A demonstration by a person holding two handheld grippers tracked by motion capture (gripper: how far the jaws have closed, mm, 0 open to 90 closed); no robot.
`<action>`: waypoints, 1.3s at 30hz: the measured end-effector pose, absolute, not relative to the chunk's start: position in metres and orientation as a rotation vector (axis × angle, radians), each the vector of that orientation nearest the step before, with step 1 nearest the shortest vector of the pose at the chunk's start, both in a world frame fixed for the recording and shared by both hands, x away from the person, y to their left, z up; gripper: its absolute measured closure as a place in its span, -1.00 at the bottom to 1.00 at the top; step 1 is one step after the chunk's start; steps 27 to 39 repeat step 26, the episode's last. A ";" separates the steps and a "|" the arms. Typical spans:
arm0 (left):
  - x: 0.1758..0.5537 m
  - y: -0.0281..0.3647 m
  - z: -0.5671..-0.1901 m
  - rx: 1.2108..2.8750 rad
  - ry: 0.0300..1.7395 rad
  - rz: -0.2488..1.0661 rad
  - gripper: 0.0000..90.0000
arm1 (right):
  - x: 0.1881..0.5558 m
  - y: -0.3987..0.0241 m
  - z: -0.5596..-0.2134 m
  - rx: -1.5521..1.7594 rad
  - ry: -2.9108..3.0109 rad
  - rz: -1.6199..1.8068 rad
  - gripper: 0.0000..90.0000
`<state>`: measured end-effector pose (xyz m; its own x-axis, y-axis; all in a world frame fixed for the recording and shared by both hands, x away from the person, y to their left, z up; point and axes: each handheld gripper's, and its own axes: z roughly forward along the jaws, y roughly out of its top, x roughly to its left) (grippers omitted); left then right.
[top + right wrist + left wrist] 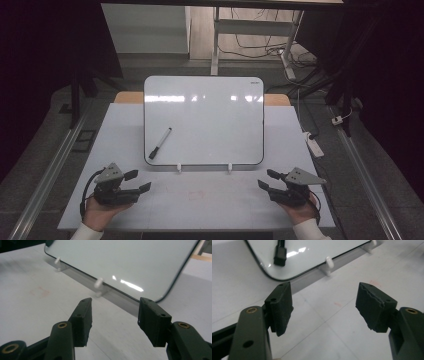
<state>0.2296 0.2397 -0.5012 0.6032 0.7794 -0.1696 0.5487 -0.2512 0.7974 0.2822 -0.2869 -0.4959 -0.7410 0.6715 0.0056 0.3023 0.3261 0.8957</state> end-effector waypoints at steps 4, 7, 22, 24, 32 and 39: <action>0.227 0.244 -0.509 1.938 1.062 0.337 -0.33 | 0.284 -0.299 -0.503 0.851 2.237 1.294 -0.01; 0.225 0.243 -0.511 1.955 1.056 0.340 -0.34 | 0.287 -0.306 -0.508 0.877 2.236 1.285 -0.01; 0.224 0.240 -0.512 1.962 1.057 0.342 -0.34 | 0.288 -0.305 -0.508 0.862 2.234 1.294 -0.02; 0.225 0.240 -0.512 1.963 1.059 0.342 -0.34 | 0.287 -0.305 -0.507 0.859 2.236 1.293 -0.02; 0.225 0.240 -0.512 1.962 1.061 0.340 -0.34 | 0.287 -0.304 -0.508 0.857 2.240 1.292 -0.02; 0.225 0.240 -0.512 1.962 1.061 0.340 -0.34 | 0.287 -0.304 -0.508 0.857 2.240 1.292 -0.02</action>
